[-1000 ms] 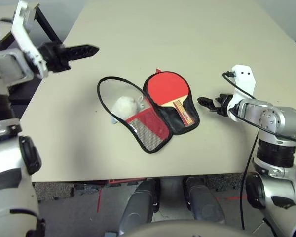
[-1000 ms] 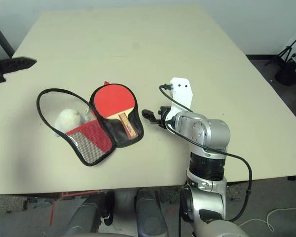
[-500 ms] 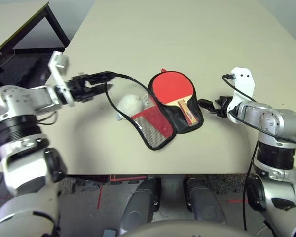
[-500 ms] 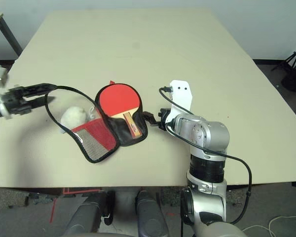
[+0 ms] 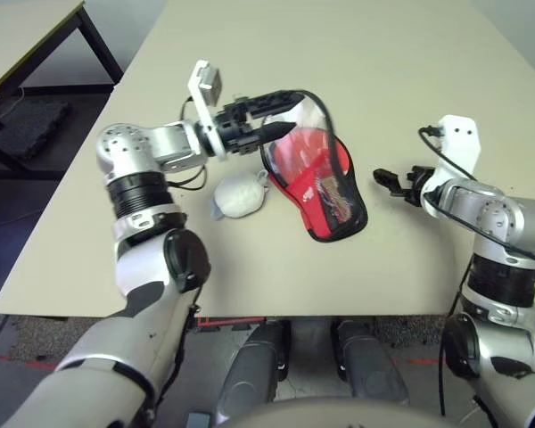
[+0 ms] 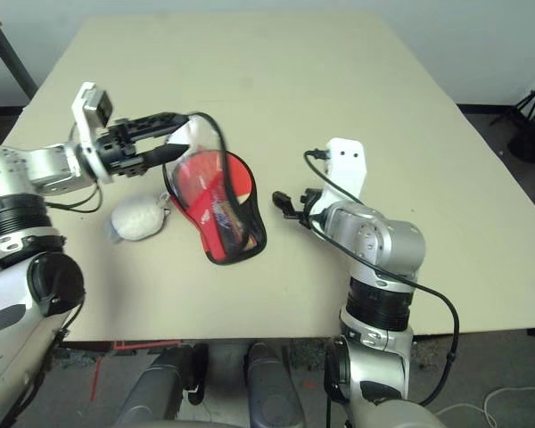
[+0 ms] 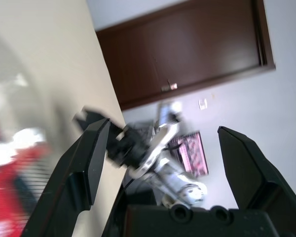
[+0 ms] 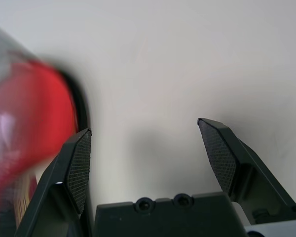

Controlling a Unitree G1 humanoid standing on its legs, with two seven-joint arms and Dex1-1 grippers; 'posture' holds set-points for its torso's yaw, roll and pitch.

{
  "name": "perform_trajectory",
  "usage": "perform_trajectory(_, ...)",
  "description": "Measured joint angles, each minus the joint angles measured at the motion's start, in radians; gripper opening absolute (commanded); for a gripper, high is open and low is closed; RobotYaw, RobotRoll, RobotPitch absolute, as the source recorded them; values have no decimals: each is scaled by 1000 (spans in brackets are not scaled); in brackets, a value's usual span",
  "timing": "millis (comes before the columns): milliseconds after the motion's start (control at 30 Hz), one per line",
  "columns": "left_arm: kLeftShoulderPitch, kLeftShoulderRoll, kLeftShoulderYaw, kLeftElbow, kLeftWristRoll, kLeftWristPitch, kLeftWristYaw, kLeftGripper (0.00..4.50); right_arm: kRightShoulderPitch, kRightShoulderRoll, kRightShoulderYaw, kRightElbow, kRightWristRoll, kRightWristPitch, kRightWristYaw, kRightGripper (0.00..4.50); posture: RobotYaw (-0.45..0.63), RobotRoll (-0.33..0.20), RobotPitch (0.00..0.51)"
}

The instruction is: Store the ping-pong paddle in its case and zip it.

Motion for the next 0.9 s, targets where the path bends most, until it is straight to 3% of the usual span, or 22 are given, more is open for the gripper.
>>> perform_trajectory(233,-38,10,-35,-21,-25,-40,-15,4500,-15,98,-150,-6,63,127,-2,4455,-84,0,177)
perform_trajectory(467,2,75,-163,-224,-34,-103,-50,4500,25,111,-219,-13,144,261,60,4455,-65,0,179)
perform_trajectory(733,272,224,-468,-360,210,-420,-109,4500,139,27,-202,37,320,264,106,4455,-51,0,179)
perform_trajectory(900,374,274,-551,-432,286,-547,-165,4500,180,-55,-166,78,443,264,112,4455,-48,0,181)
